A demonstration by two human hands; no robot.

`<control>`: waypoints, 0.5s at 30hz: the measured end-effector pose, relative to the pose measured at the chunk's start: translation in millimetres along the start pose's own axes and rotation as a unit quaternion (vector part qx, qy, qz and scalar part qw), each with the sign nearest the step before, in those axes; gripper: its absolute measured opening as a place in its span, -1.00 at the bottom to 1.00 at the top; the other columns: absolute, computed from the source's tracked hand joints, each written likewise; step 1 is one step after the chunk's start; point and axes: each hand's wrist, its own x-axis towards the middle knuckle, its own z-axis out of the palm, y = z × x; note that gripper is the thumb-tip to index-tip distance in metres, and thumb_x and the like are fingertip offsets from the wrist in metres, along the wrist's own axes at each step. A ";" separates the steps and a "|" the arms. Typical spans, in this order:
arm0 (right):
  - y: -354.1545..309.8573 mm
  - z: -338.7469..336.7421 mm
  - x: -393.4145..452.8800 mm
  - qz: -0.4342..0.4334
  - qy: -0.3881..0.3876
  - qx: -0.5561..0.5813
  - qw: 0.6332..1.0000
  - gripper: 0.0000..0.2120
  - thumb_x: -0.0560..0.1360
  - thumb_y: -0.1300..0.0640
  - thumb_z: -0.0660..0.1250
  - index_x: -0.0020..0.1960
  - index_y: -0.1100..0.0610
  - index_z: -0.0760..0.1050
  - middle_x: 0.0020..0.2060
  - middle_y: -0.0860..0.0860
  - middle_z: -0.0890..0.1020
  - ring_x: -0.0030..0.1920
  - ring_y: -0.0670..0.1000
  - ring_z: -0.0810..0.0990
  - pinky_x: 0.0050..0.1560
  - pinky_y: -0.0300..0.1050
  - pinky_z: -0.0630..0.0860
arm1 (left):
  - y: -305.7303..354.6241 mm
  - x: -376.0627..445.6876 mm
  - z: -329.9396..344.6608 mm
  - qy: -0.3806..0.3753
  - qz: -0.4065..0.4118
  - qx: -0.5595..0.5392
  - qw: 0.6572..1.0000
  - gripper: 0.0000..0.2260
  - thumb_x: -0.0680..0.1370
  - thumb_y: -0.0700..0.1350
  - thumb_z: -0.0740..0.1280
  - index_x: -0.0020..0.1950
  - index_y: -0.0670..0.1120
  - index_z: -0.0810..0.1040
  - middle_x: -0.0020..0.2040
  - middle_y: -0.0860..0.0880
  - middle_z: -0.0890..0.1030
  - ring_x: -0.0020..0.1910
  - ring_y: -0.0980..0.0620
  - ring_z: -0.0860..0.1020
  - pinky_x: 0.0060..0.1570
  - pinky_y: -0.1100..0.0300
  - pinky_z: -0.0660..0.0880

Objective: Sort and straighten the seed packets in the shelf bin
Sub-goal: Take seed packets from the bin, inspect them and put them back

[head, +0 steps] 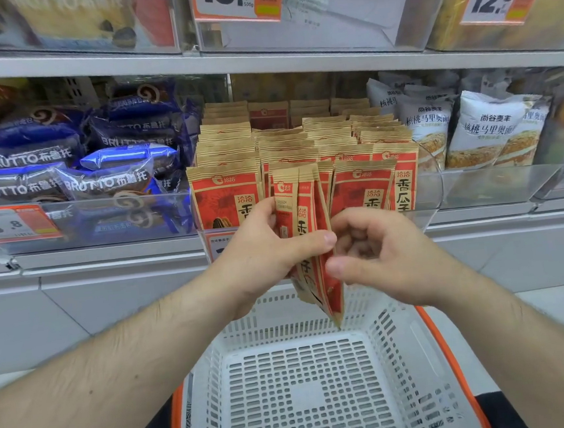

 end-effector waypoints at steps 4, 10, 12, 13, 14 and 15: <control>-3.4 0.1 1.4 -0.024 0.078 0.043 0.996 -0.86 0.41 -0.03 0.40 -0.15 0.03 0.56 -0.40 -0.09 0.58 -0.41 -0.08 0.56 -0.35 -0.14 0.59 | 1.5 -3.9 2.1 -0.062 -0.002 -0.005 0.998 -0.55 0.40 -0.22 0.57 0.23 -0.04 0.53 0.04 0.02 0.71 0.00 0.02 0.69 -0.15 0.14 0.63; -8.9 8.4 1.1 -0.030 0.094 -0.020 0.995 -0.80 0.56 0.19 0.29 -0.23 0.07 0.52 -0.45 -0.08 0.57 -0.44 -0.07 0.59 -0.36 -0.05 0.59 | -0.9 -3.3 3.5 -0.067 -0.003 0.003 0.998 -0.53 0.32 -0.09 0.47 0.22 -0.02 0.52 -0.04 0.06 0.69 -0.01 -0.01 0.68 -0.05 -0.04 0.61; -11.1 9.6 1.9 -0.015 0.093 -0.013 0.995 -0.75 0.57 0.26 0.28 -0.26 0.09 0.51 -0.48 -0.09 0.55 -0.47 -0.07 0.57 -0.37 -0.02 0.57 | -1.0 -3.1 3.1 -0.068 -0.004 -0.002 0.998 -0.52 0.32 -0.06 0.49 0.23 -0.03 0.52 0.00 0.04 0.69 0.05 -0.11 0.68 0.04 -0.17 0.60; -12.4 8.9 2.3 -0.004 0.091 0.005 0.996 -0.74 0.57 0.29 0.27 -0.28 0.10 0.51 -0.49 -0.08 0.55 -0.49 -0.06 0.56 -0.39 -0.05 0.55 | -1.2 -3.1 2.5 -0.075 -0.006 -0.008 0.997 -0.50 0.31 -0.03 0.51 0.23 -0.04 0.52 0.01 0.02 0.68 0.04 -0.12 0.67 0.03 -0.20 0.59; -13.9 8.3 2.9 0.008 0.088 0.033 0.996 -0.73 0.57 0.30 0.27 -0.29 0.11 0.51 -0.50 -0.06 0.54 -0.50 -0.05 0.54 -0.41 -0.08 0.52 | -1.1 -3.2 1.8 -0.088 -0.009 -0.018 0.996 -0.48 0.30 0.00 0.51 0.22 -0.05 0.53 0.00 -0.01 0.67 0.00 -0.10 0.66 0.00 -0.19 0.59; -16.1 8.0 3.0 0.017 0.083 0.068 0.994 -0.72 0.57 0.29 0.28 -0.31 0.11 0.51 -0.51 -0.04 0.54 -0.51 -0.04 0.52 -0.43 -0.11 0.49 | -0.5 -3.0 1.2 -0.107 -0.014 -0.033 0.994 -0.48 0.29 0.03 0.49 0.20 -0.07 0.54 -0.03 -0.04 0.66 -0.04 -0.08 0.65 -0.04 -0.16 0.58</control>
